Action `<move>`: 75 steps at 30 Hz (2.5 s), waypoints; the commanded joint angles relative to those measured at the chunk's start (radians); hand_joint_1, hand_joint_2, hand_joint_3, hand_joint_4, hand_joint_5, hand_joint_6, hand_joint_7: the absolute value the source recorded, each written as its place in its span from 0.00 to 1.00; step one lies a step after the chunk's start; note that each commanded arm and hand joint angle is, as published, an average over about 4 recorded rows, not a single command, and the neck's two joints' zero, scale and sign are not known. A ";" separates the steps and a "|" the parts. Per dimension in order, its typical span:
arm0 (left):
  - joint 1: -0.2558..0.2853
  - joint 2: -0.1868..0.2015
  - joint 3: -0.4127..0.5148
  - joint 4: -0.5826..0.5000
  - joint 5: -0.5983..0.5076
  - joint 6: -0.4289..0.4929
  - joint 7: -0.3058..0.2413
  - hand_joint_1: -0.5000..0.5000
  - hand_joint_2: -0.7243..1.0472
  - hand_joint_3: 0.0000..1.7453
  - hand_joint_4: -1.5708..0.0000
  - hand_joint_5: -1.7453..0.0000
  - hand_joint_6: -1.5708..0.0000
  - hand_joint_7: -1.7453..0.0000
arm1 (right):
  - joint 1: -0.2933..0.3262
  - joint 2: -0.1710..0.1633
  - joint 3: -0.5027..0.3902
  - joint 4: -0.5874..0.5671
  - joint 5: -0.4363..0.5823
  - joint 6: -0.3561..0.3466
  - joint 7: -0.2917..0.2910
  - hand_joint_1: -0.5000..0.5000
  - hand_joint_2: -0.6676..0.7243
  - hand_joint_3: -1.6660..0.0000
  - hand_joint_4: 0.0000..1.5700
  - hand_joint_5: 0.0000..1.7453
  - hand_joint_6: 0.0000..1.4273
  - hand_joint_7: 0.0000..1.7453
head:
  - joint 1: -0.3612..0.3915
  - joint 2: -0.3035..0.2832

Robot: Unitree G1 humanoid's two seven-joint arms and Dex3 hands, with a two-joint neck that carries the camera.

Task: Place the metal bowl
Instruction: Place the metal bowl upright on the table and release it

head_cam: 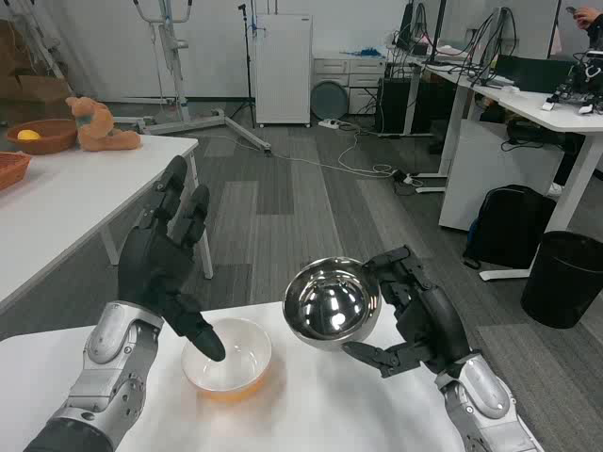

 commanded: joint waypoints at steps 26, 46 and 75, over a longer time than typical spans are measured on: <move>0.072 -0.006 0.003 -0.108 0.004 0.002 -0.006 0.00 0.05 0.03 1.00 1.00 1.00 1.00 | 0.094 -0.025 -0.020 -0.003 0.007 -0.046 -0.007 0.46 0.18 0.52 0.71 0.94 0.79 0.88 | -0.038 -0.105; 0.075 -0.006 0.000 -0.117 0.003 0.002 -0.006 0.00 0.05 0.04 1.00 1.00 1.00 1.00 | 0.144 -0.063 0.060 0.148 0.004 -0.047 0.025 0.46 0.18 0.48 0.71 0.94 0.76 0.88 | -0.093 -0.124; 0.080 0.000 0.009 -0.122 -0.004 0.002 -0.007 0.00 0.05 0.04 1.00 1.00 1.00 1.00 | 0.175 -0.054 0.002 0.092 0.019 -0.046 0.071 0.04 0.47 0.73 0.05 0.00 0.00 0.22 | -0.108 -0.116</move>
